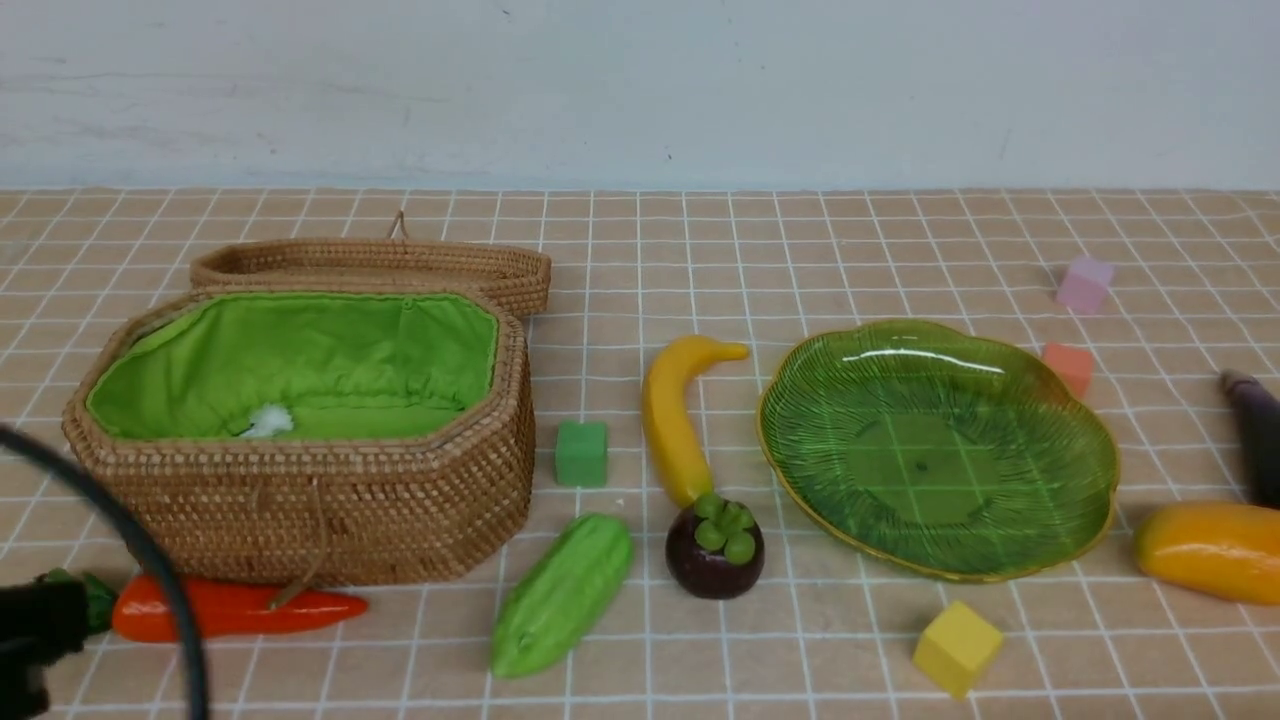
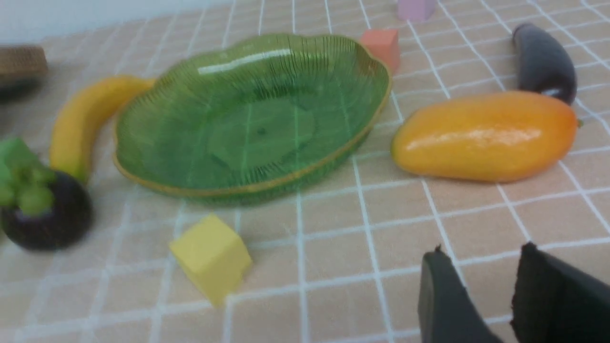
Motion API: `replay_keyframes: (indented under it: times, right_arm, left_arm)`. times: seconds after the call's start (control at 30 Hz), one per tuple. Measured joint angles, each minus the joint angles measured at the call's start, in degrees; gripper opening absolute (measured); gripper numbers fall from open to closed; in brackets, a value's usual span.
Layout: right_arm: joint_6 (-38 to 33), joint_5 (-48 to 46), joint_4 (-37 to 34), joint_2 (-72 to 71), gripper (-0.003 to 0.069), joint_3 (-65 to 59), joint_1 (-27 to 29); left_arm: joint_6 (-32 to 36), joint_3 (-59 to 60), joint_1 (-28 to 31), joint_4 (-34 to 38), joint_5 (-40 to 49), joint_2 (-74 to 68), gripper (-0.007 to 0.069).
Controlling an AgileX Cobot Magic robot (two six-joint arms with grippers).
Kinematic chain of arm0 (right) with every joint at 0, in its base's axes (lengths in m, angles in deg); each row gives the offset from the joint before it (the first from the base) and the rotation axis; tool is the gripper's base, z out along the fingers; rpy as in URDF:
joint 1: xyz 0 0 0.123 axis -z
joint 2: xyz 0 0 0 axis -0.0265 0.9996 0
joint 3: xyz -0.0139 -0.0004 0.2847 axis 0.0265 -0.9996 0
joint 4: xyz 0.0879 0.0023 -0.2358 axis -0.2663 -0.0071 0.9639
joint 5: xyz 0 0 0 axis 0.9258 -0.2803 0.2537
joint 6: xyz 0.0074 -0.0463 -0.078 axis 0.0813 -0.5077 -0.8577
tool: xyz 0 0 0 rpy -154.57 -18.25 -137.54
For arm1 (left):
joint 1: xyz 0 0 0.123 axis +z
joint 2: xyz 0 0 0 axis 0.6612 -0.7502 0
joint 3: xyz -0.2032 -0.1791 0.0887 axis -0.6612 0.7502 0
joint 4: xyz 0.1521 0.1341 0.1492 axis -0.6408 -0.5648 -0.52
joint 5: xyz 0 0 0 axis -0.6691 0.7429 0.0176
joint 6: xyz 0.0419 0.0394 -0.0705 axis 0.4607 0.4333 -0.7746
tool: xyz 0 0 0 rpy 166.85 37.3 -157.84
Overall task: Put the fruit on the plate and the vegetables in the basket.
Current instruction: Use the left arm to grab a carrot and put it into the left basket
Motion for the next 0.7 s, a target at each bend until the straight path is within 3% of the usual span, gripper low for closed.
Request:
replay_keyframes:
  times: [0.2, 0.27, 0.43, 0.57, 0.67, 0.7]
  right_arm:
    - [8.0, 11.2, -18.1, 0.0, 0.0242, 0.0, 0.0]
    - [8.4, 11.4, -20.0, 0.0, 0.0237, 0.1, -0.1]
    - [2.4, -11.6, -22.3, 2.6, 0.015, 13.2, -5.0]
    - [-10.1, -29.9, -20.9, 11.6, 0.0076, 30.9, -10.5]
    - [-15.3, -37.1, -20.2, 15.3, 0.0059, 38.8, -12.5]
    - [-19.5, -44.1, -19.6, 18.0, 0.0055, 44.5, -13.6]
  left_arm:
    - [15.4, -1.1, -1.8, 1.9, 7.8, -6.4, -0.0013]
    - [17.8, -1.1, -3.2, 2.5, 7.9, -7.3, -0.0013]
    - [29.9, -1.8, -8.0, 2.1, 3.4, -14.2, -0.0013]
    - [39.2, -3.8, -8.5, 2.3, 1.8, -22.5, -0.0013]
    - [44.0, -3.9, -8.5, 1.9, 1.1, -25.8, -0.0013]
    - [47.2, -3.5, -8.5, 0.0, -0.2, -26.7, -0.0013]
